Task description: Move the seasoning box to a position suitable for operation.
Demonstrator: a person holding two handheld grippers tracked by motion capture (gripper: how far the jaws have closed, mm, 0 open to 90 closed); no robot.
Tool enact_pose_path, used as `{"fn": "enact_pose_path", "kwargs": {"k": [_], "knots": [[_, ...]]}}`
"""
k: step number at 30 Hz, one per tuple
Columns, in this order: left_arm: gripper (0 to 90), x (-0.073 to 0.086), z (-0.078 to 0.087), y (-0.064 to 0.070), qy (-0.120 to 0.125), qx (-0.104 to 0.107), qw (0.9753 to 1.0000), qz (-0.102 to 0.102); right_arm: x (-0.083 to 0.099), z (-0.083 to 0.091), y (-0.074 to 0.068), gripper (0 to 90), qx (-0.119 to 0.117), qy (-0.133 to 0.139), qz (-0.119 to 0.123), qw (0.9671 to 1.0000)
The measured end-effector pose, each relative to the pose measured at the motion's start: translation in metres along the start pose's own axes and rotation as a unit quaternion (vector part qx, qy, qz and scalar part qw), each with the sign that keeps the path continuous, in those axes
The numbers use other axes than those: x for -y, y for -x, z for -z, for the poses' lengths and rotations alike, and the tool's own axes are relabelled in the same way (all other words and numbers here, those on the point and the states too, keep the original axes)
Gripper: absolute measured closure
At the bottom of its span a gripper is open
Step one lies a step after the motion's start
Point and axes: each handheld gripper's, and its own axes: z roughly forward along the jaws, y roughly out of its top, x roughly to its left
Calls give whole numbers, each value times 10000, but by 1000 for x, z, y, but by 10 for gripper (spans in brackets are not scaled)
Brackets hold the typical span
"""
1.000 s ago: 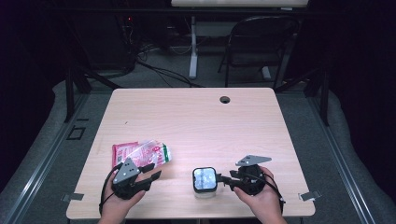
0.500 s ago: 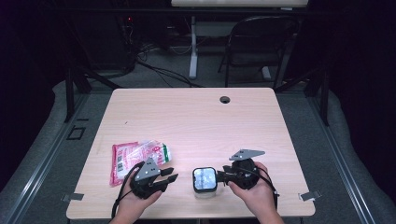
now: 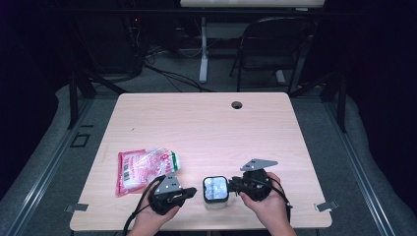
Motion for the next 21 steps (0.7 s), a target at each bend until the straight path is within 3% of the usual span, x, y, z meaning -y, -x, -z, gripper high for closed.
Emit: {"fn": "enact_pose_path", "kwargs": {"k": [9, 21], "knots": [[899, -2, -10, 10, -140, 122, 9998, -124, 1, 0, 0, 814, -24, 15, -54, 10000], [900, -3, -12, 11, -153, 181, 9997, -118, 3, 0, 0, 819, -60, 89, -117, 9999]]}}
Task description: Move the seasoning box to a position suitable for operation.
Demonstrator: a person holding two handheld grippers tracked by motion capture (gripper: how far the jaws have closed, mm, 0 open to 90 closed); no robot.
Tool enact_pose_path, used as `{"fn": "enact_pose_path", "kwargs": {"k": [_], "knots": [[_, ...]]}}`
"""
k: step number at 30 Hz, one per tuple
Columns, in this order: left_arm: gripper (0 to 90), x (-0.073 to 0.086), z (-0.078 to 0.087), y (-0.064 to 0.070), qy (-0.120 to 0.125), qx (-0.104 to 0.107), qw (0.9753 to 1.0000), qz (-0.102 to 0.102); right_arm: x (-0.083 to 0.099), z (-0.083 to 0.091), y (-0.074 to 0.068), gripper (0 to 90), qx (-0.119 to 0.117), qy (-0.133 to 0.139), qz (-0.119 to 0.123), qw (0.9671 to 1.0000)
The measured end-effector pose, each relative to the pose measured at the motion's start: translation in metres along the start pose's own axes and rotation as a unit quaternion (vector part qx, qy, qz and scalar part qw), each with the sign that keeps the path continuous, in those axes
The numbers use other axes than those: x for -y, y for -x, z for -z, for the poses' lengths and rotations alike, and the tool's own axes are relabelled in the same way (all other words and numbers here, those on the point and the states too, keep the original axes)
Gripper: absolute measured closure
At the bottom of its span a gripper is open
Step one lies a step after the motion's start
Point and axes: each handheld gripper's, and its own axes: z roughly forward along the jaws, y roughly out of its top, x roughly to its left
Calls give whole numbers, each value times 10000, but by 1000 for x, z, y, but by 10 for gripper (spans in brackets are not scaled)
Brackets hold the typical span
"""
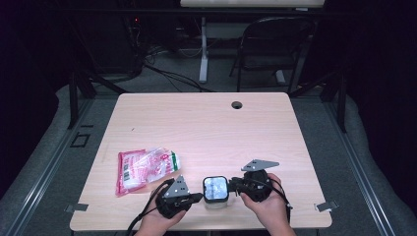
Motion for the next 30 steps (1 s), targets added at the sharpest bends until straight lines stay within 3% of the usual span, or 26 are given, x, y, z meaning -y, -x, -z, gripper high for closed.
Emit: {"fn": "enact_pose_path", "kwargs": {"k": [19, 23, 30], "knots": [[900, -11, 3, 1, 68, -11, 10000, -64, 1, 1, 1, 811, 27, -23, -57, 10000], [900, -12, 5, 0, 55, -24, 10000, -64, 0, 2, -1, 774, 59, -97, 26, 9999], [900, -16, 6, 1, 78, -31, 9999, -80, 4, 9, -10, 689, -108, -15, 212, 9997]]}}
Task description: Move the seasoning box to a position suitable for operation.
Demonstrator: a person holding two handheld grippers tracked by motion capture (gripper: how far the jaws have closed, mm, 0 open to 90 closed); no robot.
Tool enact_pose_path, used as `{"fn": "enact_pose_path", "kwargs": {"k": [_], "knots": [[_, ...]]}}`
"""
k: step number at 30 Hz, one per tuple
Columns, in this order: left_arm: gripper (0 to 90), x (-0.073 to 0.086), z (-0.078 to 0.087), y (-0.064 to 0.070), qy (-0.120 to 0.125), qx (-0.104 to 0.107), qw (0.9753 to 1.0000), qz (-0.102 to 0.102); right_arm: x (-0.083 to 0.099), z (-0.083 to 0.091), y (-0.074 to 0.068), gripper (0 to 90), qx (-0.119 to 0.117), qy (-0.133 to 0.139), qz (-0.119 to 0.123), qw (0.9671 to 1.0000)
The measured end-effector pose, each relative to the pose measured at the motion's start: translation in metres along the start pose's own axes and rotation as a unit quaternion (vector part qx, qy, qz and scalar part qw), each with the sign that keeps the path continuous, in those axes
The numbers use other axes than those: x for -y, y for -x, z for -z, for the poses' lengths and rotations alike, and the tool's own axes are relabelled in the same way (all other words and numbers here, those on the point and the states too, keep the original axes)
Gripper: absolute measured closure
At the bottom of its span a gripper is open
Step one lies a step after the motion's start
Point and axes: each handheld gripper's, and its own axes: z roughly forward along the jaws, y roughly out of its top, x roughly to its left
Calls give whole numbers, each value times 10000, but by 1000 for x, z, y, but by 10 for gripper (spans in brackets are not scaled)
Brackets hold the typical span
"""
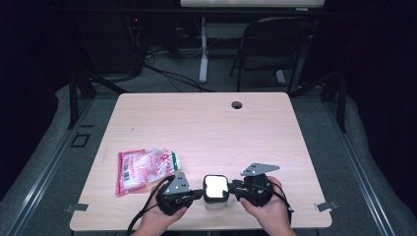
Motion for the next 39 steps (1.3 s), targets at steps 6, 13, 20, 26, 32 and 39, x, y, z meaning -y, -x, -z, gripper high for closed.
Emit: {"fn": "enact_pose_path", "kwargs": {"k": [6, 13, 20, 26, 32, 39], "knots": [[899, -7, 2, 1, -17, -4, 10000, -67, 3, 5, -11, 591, -190, 100, 170, 9996], [899, -14, 3, 1, -11, -17, 9999, -120, 7, 6, -21, 501, -347, 79, 265, 9990], [899, -22, 2, 2, 6, -24, 9998, -182, 8, 4, -25, 481, -260, 51, 339, 9991], [898, -30, 2, 3, 19, -39, 9998, -212, 8, -1, -30, 451, -115, 4, 421, 9990], [887, -33, 2, 3, 47, -23, 9997, -219, 7, -3, -32, 456, 89, 71, 492, 9987], [835, -30, -1, -2, -12, -134, 9998, -160, 7, -3, -32, 456, 88, 93, 489, 9987]]}}
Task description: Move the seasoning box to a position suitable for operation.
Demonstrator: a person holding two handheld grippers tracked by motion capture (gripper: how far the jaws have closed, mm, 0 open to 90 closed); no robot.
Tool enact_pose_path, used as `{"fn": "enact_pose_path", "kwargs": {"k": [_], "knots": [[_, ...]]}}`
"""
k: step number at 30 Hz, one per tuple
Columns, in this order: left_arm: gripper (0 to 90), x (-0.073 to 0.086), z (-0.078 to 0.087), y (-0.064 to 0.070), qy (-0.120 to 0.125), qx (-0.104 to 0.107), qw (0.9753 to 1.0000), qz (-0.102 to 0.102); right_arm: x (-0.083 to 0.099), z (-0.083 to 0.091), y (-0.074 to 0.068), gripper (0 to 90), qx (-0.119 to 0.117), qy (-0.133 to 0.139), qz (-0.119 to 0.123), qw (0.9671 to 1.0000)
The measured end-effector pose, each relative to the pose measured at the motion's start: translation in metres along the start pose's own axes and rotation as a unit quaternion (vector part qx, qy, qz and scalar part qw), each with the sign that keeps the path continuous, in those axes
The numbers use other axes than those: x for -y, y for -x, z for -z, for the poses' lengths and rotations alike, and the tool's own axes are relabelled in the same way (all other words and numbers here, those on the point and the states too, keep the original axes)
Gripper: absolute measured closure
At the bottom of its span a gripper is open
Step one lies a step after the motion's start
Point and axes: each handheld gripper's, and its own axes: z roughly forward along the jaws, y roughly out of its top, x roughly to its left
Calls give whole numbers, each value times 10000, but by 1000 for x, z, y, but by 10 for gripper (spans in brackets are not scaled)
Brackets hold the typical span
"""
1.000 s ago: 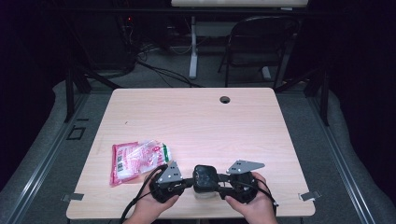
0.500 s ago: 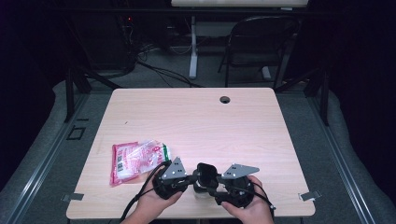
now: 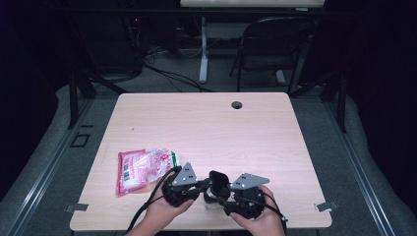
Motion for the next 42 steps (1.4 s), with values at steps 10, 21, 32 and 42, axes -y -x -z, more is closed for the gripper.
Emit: {"fn": "enact_pose_path", "kwargs": {"k": [10, 21, 32, 42], "knots": [[628, 5, -15, -11, -113, -276, 9993, 231, 0, 0, 1, 457, -37, 33, -54, 10000], [624, 12, -28, -17, -237, -167, 9987, 414, 1, 0, 3, 458, -81, 61, -87, 9999], [651, 12, -29, -16, -173, -231, 9987, 428, 2, 0, 5, 463, -123, 124, -143, 9997], [655, 12, -29, -16, -158, -239, 9987, 429, 3, 1, 9, 496, -101, 112, -175, 9997]]}}
